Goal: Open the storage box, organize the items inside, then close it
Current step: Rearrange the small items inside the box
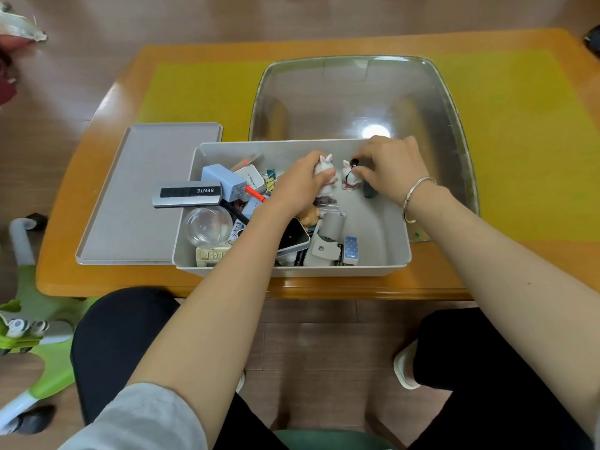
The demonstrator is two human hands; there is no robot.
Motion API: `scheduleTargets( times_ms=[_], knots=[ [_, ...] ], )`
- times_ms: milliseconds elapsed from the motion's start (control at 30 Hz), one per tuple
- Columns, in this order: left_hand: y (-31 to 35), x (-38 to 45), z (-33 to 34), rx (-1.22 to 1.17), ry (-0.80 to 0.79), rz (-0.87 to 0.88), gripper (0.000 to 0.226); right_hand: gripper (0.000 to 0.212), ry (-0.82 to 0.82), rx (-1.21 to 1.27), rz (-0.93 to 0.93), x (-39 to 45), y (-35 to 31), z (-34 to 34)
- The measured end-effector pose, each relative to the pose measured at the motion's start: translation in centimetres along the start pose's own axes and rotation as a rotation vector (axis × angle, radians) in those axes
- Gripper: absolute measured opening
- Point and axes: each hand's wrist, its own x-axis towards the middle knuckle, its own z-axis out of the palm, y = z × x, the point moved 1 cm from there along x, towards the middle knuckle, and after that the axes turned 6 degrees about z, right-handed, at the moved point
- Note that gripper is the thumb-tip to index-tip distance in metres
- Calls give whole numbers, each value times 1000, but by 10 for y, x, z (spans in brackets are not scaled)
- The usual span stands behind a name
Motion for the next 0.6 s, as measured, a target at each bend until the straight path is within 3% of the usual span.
scheduleTargets(
  times_ms=[200,467,600],
  knots=[
    [-5,-4,4,-89,109,-7,15,24,0,16,-1,1,-2,3],
    [-8,-3,5,-206,250,37,21,23,74,-29,54,0,0,1],
    [-12,0,7,-133,249,55,26,25,71,-119,75,1,-3,1]
  ],
)
